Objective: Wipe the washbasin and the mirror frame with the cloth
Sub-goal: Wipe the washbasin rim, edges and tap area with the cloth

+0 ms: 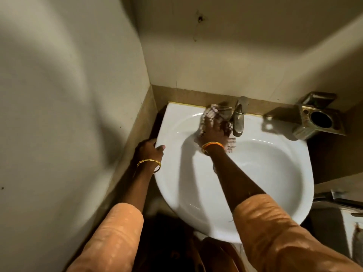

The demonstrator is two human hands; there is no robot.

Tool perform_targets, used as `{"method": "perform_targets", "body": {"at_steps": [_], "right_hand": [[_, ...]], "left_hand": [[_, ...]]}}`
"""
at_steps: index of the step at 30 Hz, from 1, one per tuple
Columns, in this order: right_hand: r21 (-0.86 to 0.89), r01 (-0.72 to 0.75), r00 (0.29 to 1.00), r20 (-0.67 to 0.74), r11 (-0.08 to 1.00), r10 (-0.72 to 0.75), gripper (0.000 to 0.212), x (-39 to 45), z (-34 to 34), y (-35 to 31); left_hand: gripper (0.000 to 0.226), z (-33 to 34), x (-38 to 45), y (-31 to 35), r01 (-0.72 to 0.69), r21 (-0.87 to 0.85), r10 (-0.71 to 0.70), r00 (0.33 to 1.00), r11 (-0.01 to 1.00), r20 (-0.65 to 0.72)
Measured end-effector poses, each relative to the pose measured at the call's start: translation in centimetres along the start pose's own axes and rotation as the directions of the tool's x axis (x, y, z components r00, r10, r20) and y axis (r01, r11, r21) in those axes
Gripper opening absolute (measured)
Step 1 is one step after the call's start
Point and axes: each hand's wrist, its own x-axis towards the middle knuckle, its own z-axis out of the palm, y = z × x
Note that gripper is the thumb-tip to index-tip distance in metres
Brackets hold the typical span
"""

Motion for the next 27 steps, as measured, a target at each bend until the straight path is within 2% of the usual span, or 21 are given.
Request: {"method": "perform_targets", "body": {"at_steps": [4,8,10,12,14,17,18,20,22,27], "right_hand": [[0.038,-0.091,0.995,-0.041,0.995,0.092,0.089,0.3,-0.1,1.0],[0.113,-0.242,0.969,0.072,0.964,0.234,0.096,2.2,-0.6,-2.2],[0.041,-0.158,0.986,0.070,0.987,0.155,0.090,2.4,0.0,-4.6],[0.015,0.060,0.995,0.077,0.998,-0.061,0.083,1.5,1.3,-7.7],[0.032,0.230,0.965,0.119,0.973,-0.233,0.082,0.2,2.3,-10.2],[-0.032,0.285,0.954,0.111,0.958,-0.280,0.077,0.9,2.2,-8.8],[-0.069,0.237,0.969,0.089,0.969,-0.231,0.074,1.4,1.7,-7.2],[-0.090,0.032,0.997,0.067,0.995,-0.026,0.079,2.6,0.7,-3.3],[0.005,-0.171,0.980,0.100,0.985,0.170,0.087,3.0,-0.3,-0.9],[0.013,-0.375,0.926,0.047,0.927,0.374,0.068,4.1,0.4,-3.7]], "left_hand": [[0.028,-0.7,1.1,0.4,0.084,-0.089,-0.074,0.992,0.993,0.103],[0.033,-1.1,2.1,0.0,0.075,-0.101,-0.059,0.986,0.992,0.157],[0.034,-1.2,2.4,-0.1,0.081,-0.111,-0.062,0.985,0.990,0.160],[0.033,-1.2,2.4,0.2,0.066,-0.092,-0.051,0.987,0.994,0.155],[0.033,-1.4,2.3,0.3,0.056,-0.070,-0.045,0.987,0.996,0.154],[0.035,-1.5,2.3,0.1,0.076,-0.088,-0.060,0.983,0.993,0.172],[0.036,-1.5,2.4,0.0,0.088,-0.100,-0.070,0.982,0.991,0.175],[0.037,-1.3,2.6,-0.1,0.113,-0.126,-0.089,0.979,0.986,0.181],[0.036,-1.3,2.6,0.0,0.121,-0.127,-0.096,0.977,0.984,0.190],[0.038,-1.3,2.3,-0.1,0.104,-0.133,-0.078,0.979,0.986,0.186]]}}
